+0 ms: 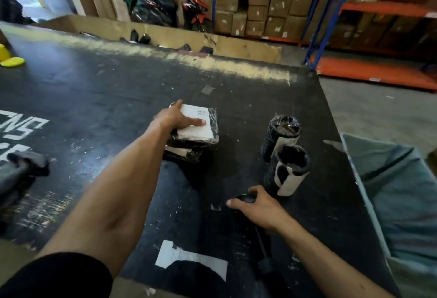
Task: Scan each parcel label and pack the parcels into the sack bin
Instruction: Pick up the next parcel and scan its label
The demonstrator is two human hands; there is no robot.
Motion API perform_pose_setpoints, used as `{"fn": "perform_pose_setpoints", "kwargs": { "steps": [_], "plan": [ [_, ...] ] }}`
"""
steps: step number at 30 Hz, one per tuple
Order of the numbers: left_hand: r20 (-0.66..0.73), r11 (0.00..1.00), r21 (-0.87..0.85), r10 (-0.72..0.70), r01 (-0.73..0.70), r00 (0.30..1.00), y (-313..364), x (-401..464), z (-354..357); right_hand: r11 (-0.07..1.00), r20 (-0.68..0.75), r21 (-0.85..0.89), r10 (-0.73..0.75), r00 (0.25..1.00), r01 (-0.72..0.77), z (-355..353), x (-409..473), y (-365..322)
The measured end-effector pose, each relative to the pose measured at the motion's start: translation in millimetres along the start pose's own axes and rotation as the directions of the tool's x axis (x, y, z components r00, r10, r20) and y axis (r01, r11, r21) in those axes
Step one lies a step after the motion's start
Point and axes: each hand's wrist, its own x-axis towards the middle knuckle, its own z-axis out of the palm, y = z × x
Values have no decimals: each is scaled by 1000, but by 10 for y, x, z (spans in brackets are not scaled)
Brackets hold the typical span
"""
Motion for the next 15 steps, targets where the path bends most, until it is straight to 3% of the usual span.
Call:
{"fn": "perform_pose_setpoints", "kwargs": {
  "steps": [6, 11, 15],
  "plan": [
    [-223, 988, -147, 8, -42, 975, 54, -288, 188, 892, -5, 447, -68, 998, 63, -101, -38, -100],
    [-398, 963, -224, 49, -149, 916, 28, -602, 358, 770, -127, 576, -246, 961, 273, -334, -50, -553],
    [-488, 928, -298, 52, -223, 871, -78, -776, 472, 697, -259, 554, -377, 889, 456, -466, -46, -893]
  ]
}}
